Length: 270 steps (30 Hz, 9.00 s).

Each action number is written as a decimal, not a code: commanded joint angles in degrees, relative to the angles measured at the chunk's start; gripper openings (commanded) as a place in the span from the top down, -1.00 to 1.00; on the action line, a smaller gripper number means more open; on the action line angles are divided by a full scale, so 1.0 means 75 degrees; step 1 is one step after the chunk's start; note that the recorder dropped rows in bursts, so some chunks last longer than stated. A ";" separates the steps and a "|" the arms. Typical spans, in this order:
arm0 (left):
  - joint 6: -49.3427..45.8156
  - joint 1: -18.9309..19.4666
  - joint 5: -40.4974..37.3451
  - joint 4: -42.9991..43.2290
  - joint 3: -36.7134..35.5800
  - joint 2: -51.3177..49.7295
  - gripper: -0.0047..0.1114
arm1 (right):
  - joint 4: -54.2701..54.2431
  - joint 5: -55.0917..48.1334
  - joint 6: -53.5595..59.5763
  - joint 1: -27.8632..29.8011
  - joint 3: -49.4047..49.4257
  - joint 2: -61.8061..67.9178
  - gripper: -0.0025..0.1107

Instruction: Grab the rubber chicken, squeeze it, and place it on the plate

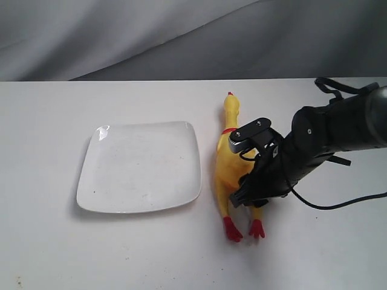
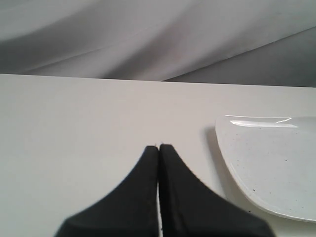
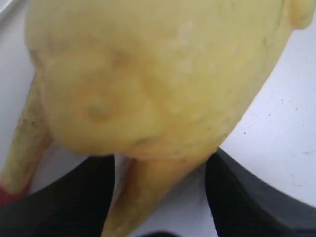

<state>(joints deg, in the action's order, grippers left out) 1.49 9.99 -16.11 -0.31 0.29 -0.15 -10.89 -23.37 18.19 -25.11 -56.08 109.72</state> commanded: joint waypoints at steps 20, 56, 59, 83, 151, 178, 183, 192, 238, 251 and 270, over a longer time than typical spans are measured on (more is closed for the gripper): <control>0.0002 0.0005 0.0027 -0.0027 -0.0039 0.0020 0.90 | 0.1576 -0.2462 -0.0842 -0.0031 -0.1206 -0.3649 0.96; 0.1540 0.0005 0.4969 0.0684 -0.0039 0.0020 0.92 | -0.2702 -0.4309 0.3522 -0.0399 -0.0354 -0.5709 0.96; 0.3611 0.0005 0.5505 0.0701 -0.0039 0.0020 0.92 | -0.2738 -0.4309 0.3543 -0.0399 -0.0354 -0.5709 0.96; 0.7020 -0.0682 1.0749 1.2127 0.3431 -0.5080 -0.22 | -0.3289 -0.4369 0.3559 -0.0399 -0.0354 -0.5709 0.96; 0.0281 -0.4927 0.6152 0.8862 0.4076 -0.8097 -0.83 | -0.3716 -0.4735 0.3907 -0.0399 -0.0354 -0.5709 0.96; 0.1539 -0.4927 0.6287 0.9903 0.4076 -0.8097 -0.01 | -0.2910 -0.4197 0.3022 -0.0399 -0.0354 -0.5709 0.96; 0.1823 -0.4927 0.6287 0.9196 0.4076 -0.8097 -0.69 | -0.2910 -0.4197 0.3022 -0.0399 -0.0354 -0.5709 0.96; 0.1809 -0.4927 0.6303 0.9155 0.4076 -0.8097 -0.26 | -0.2910 -0.4197 0.3022 -0.0399 -0.0354 -0.5709 0.96; 0.2546 -0.4927 0.6101 0.9188 0.4076 -0.8097 0.01 | -0.2938 -0.4210 0.3022 -0.0399 -0.0354 -0.5709 0.96; 0.2595 -0.4927 0.6101 0.9312 0.4076 -0.8097 0.91 | -0.2938 -0.4210 0.3022 -0.0399 -0.0354 -0.5709 0.96; 0.2612 -0.4927 0.6084 0.6991 0.4092 -0.7724 -0.78 | -0.2939 -0.3828 0.3022 -0.0399 -0.0354 -0.5709 0.96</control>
<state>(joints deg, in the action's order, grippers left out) 20.37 -26.65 29.63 58.72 30.74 -60.36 -31.37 -54.85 40.76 -27.94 -58.39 67.33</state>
